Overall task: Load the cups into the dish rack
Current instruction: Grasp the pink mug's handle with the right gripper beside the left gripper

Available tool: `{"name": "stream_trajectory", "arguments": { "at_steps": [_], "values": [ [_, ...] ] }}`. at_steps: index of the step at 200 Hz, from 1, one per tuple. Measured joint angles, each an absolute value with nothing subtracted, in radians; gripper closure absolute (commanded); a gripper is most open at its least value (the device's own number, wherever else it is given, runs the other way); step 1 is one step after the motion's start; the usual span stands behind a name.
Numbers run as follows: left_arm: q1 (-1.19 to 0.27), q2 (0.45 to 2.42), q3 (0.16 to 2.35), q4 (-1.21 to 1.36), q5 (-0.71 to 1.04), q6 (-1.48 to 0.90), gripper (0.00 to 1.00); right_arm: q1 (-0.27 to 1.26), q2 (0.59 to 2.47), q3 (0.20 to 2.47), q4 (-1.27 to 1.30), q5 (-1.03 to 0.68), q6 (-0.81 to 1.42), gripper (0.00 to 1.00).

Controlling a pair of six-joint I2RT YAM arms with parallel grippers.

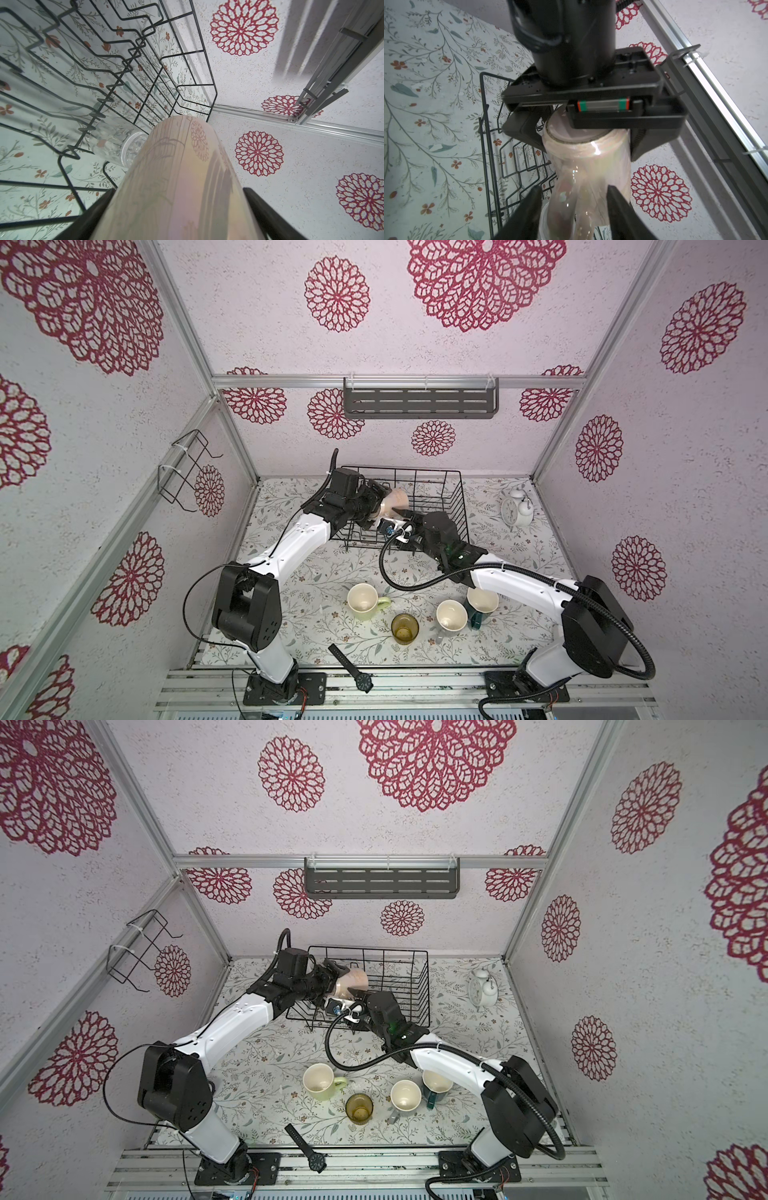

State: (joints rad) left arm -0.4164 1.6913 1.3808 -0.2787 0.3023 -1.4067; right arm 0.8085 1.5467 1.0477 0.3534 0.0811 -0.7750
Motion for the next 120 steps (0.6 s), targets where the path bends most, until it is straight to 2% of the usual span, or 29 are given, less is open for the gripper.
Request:
{"name": "stream_trajectory", "arguments": {
  "at_steps": [27, 81, 108, 120],
  "values": [
    [-0.424, 1.676, 1.351, -0.269, 0.287, -1.433, 0.34, 0.811, 1.572, 1.045, 0.351, 0.120, -0.783, 0.69],
    [-0.433, 1.666, 1.334, -0.221, 0.270, -1.499, 0.33, 0.829, 1.573, 1.030, 0.390, 0.229, -0.816, 0.71],
    [-0.447, 1.665, 1.334, -0.224, 0.257, -1.509, 0.34, 0.832, 1.571, 1.008, 0.395, 0.268, -0.857, 0.90],
    [-0.450, 1.665, 1.332, -0.226, 0.254, -1.513, 0.34, 0.835, 1.570, 1.003, 0.400, 0.284, -0.858, 0.94]
  ]
}}
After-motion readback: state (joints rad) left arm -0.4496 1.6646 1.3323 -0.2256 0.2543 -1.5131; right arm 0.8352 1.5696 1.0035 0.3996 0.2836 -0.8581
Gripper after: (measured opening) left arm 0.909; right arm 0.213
